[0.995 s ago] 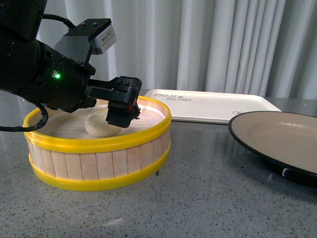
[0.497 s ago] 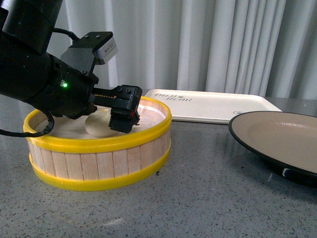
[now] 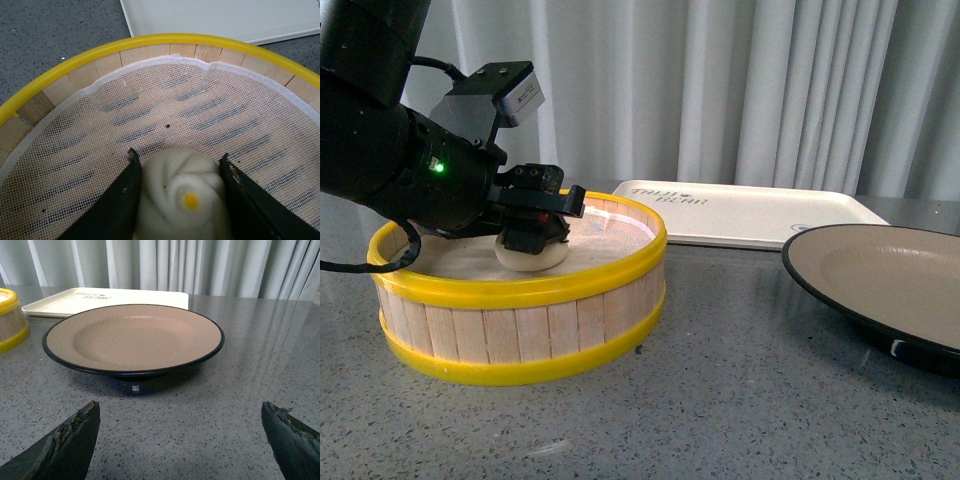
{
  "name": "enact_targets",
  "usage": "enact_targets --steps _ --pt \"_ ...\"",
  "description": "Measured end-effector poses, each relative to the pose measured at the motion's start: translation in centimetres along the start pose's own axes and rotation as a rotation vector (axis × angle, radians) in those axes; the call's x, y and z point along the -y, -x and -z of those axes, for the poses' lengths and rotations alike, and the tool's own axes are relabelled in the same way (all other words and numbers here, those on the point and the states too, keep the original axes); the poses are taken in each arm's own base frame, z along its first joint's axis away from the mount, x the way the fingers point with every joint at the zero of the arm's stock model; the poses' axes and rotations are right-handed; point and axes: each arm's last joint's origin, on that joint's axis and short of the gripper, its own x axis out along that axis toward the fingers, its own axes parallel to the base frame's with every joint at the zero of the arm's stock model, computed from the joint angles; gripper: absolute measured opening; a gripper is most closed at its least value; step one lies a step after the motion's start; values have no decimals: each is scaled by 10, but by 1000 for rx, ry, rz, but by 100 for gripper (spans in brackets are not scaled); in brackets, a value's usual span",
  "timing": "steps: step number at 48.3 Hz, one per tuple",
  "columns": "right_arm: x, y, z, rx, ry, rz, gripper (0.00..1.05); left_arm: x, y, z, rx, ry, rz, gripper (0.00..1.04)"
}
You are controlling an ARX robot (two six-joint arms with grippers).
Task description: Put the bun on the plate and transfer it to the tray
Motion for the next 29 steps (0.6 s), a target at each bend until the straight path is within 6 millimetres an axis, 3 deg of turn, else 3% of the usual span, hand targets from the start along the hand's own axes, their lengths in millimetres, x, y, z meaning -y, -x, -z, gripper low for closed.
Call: enact_targets --steps 12,23,29 --pt "0 0 0 0 0 0 96 20 18 -25 154 -10 72 6" --pt "0 0 0 0 0 0 96 58 29 -50 324 -21 196 5" --pt "0 0 0 0 0 0 96 98 26 -60 372 -61 325 5"
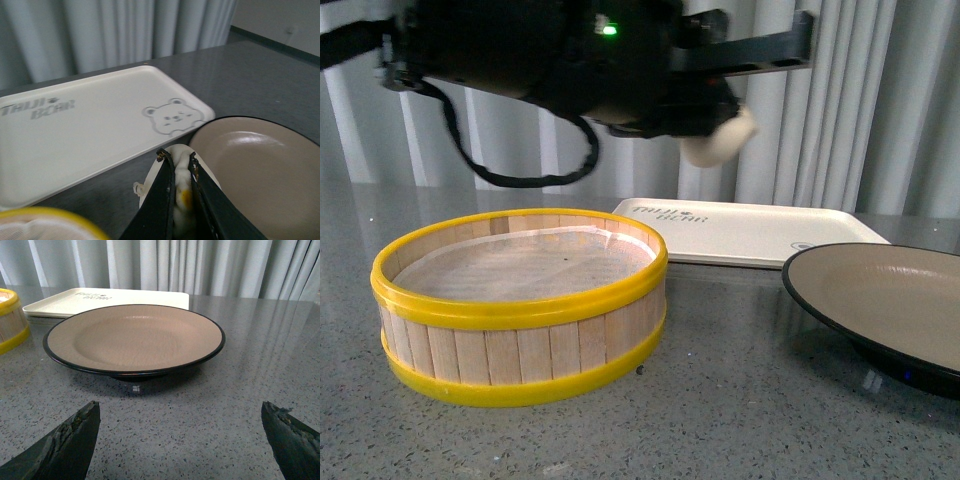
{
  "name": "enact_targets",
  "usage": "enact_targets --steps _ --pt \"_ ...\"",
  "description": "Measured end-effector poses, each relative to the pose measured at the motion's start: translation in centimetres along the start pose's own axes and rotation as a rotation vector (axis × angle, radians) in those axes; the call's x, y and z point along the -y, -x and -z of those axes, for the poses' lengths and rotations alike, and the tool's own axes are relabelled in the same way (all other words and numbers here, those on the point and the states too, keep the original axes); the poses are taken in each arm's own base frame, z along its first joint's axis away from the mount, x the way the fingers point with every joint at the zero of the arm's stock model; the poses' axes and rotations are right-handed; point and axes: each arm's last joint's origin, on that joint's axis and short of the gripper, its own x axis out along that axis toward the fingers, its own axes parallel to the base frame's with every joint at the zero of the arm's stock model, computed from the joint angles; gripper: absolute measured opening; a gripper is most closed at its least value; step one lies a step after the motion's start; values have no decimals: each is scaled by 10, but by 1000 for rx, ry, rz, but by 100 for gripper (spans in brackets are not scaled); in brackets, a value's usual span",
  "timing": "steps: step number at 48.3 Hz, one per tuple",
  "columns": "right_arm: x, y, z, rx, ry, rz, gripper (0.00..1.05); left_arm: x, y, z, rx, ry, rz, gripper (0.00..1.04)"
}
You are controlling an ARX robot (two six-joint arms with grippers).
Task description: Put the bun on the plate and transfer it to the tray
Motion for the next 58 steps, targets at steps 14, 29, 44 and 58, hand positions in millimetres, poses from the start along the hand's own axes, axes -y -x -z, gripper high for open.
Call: enact_targets --steps 14,29,44,58 --pt "0 0 0 0 0 0 96 86 -54 20 -41 -107 286 5" --pt "0 0 0 0 0 0 96 109 -93 32 -124 -192 275 5" --pt "0 0 0 0 0 0 96 104 -118 46 -191 -237 246 5" --pt "0 0 0 0 0 0 96 95 -125 55 -234 -267 221 30"
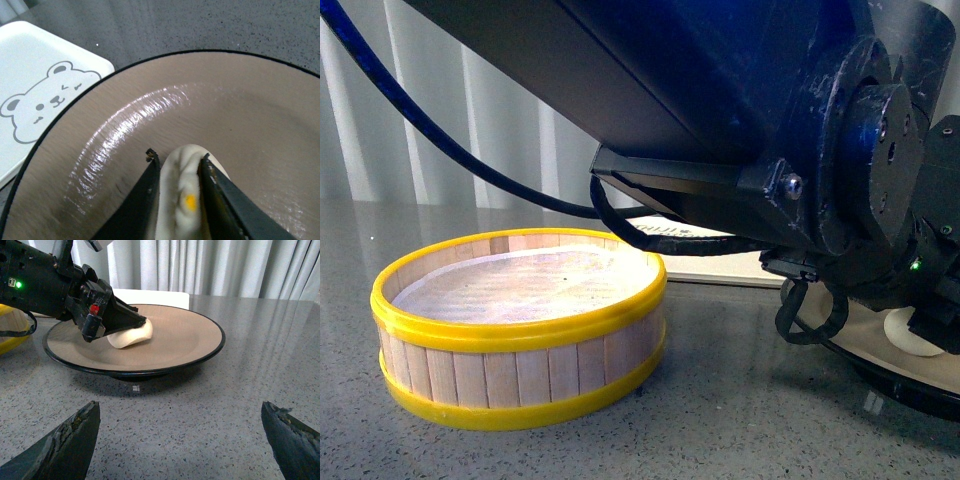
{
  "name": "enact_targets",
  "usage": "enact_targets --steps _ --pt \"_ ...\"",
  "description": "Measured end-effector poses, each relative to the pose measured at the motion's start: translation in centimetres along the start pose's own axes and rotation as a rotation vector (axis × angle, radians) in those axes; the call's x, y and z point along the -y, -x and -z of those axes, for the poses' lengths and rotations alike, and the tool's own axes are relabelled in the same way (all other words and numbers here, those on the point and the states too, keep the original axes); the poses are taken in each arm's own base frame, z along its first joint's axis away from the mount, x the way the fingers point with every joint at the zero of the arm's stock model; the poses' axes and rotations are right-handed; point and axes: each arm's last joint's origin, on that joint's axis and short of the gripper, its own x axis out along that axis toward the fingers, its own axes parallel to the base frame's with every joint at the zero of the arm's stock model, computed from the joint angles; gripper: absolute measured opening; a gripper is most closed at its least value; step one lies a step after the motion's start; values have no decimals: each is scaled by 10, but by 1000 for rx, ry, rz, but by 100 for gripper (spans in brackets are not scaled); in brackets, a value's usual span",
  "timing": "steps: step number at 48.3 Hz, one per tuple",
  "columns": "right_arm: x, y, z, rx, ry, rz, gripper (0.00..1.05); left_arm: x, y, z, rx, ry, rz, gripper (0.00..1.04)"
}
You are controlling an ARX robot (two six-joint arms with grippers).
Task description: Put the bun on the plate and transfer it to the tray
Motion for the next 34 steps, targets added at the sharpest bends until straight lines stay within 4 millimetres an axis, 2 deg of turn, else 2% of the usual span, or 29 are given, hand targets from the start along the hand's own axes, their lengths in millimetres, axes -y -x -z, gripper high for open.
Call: enact_targets --steps 12,21,27,34 --pt "0 0 0 0 0 0 96 -5 4 -1 7 27 34 64" --pt "0 0 0 0 0 0 96 -30 17 -21 67 69 -33 99" --pt "0 0 0 0 0 0 96 -50 25 -27 81 103 -121 98" --pt "0 0 0 0 0 0 96 -79 36 -20 20 236 -278 98"
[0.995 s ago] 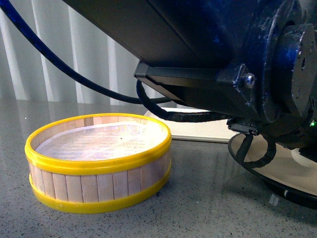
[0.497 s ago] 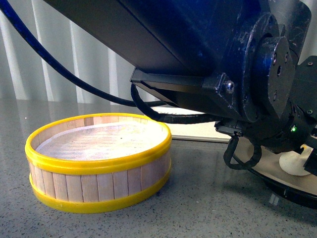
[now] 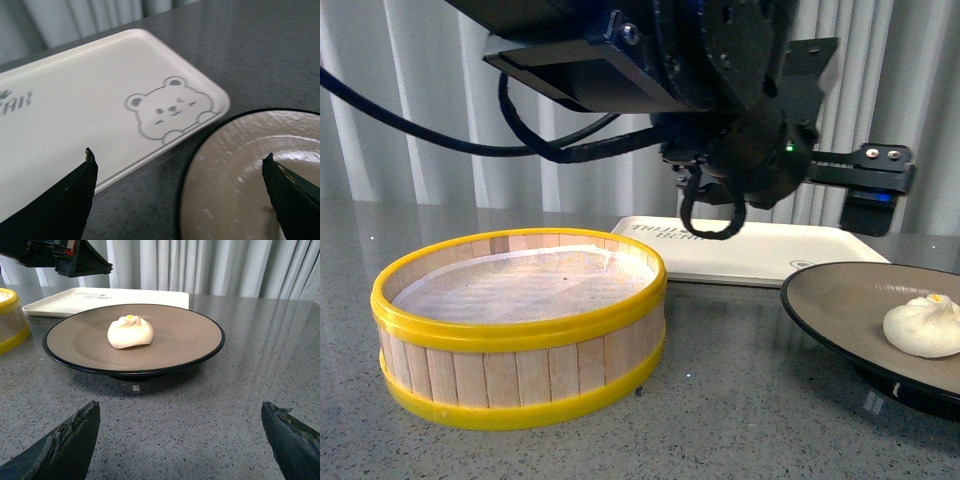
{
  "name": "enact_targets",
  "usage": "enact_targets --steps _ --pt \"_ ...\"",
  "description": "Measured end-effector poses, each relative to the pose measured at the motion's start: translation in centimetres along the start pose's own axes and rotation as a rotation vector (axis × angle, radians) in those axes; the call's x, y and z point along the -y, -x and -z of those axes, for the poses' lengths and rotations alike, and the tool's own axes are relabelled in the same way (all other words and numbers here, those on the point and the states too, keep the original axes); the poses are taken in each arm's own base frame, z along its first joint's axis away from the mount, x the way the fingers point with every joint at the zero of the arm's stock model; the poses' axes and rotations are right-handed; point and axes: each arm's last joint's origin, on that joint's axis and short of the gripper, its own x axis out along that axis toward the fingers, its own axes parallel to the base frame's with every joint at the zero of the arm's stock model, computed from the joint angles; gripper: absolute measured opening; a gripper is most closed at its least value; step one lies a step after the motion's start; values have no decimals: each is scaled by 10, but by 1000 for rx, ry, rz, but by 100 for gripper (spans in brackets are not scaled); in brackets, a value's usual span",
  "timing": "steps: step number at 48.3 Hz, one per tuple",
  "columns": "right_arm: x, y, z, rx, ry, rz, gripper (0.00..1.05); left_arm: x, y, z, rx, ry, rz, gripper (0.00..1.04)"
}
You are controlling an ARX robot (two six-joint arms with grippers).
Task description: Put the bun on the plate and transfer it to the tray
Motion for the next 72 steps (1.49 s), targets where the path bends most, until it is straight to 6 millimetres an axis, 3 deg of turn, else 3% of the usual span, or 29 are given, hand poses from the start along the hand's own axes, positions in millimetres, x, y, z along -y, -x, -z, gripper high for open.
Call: enact_targets --steps 11,20,22,25,29,35,43,54,72 --pt "0 0 0 0 0 0 96 -65 27 -5 -13 118 -246 98" --pt "0 0 0 0 0 0 96 -59 29 -7 5 120 -259 97" --pt "0 0 0 0 0 0 96 -59 33 -4 81 125 -385 89" --pt "0 0 0 0 0 0 96 -64 61 17 217 154 -573 74" --pt "0 0 0 0 0 1 96 -79 110 43 303 169 -630 56" --pt "0 0 0 0 0 0 96 -90 162 86 307 175 -672 33" --pt "0 0 0 0 0 0 96 -83 201 141 242 174 -637 4" --pt "0 0 0 0 0 0 96 -78 243 173 244 174 -654 4" --pt "0 0 0 0 0 0 96 -65 287 207 242 174 -653 4"
